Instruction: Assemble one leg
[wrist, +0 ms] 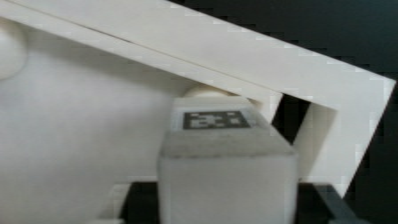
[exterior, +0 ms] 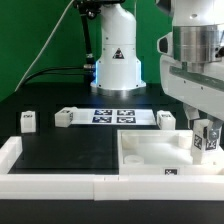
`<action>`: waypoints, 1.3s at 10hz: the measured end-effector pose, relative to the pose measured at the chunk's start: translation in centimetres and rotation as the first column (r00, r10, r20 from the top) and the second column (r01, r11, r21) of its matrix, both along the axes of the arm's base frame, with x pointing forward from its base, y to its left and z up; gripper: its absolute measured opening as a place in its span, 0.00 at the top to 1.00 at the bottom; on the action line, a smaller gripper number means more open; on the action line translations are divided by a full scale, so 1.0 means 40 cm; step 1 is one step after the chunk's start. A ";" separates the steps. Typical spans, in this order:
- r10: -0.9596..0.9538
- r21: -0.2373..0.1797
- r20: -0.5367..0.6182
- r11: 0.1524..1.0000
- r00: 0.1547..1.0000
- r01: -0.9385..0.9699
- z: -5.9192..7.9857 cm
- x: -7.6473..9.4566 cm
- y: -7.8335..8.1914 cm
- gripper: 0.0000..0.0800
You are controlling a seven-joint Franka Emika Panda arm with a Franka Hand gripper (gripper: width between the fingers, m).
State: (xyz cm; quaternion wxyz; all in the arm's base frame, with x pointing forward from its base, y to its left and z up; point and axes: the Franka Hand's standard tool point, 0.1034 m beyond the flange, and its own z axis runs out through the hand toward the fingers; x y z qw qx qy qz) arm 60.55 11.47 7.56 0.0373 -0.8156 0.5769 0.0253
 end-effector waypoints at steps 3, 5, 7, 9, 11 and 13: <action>0.068 0.004 0.006 0.998 0.998 -0.068 0.000 -0.001 0.005 0.37; 0.303 -0.003 0.026 0.953 0.953 -0.303 -0.002 -0.002 0.008 0.19; 0.499 -0.013 0.044 0.867 0.866 -0.498 0.000 -0.001 0.008 0.19; 0.689 -0.034 0.056 0.725 0.723 -0.688 0.003 0.001 0.009 0.19; 0.822 -0.053 0.058 0.569 0.566 -0.821 0.004 0.001 0.013 0.19; 0.910 -0.067 0.060 0.414 0.411 -0.908 0.007 0.002 0.014 0.19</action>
Offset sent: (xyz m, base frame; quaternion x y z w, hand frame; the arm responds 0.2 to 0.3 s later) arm -0.0099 0.0083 0.0017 0.0028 -0.0122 -0.0386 0.9992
